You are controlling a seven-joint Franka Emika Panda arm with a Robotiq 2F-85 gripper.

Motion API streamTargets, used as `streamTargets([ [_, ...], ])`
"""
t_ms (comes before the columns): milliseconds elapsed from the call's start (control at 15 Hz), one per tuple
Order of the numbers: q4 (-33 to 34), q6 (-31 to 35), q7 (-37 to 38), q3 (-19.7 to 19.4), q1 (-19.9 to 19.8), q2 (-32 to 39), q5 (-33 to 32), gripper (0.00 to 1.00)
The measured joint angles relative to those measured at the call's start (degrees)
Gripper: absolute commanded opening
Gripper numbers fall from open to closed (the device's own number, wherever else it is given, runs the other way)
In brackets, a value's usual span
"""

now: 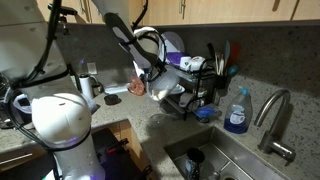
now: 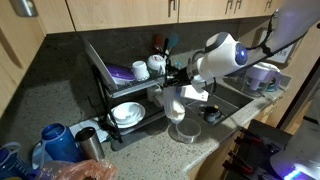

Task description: Pour the contents from the left bowl to the right bowl

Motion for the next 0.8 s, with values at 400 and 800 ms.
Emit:
streamTargets([
  [400,0.0,-0.45,0.0,-2.26,2.22,-0.49,0.0,0.01],
  [800,-0.69,-0.92,0.0,-5.18,5.13,-2.12,0.0,0.01],
])
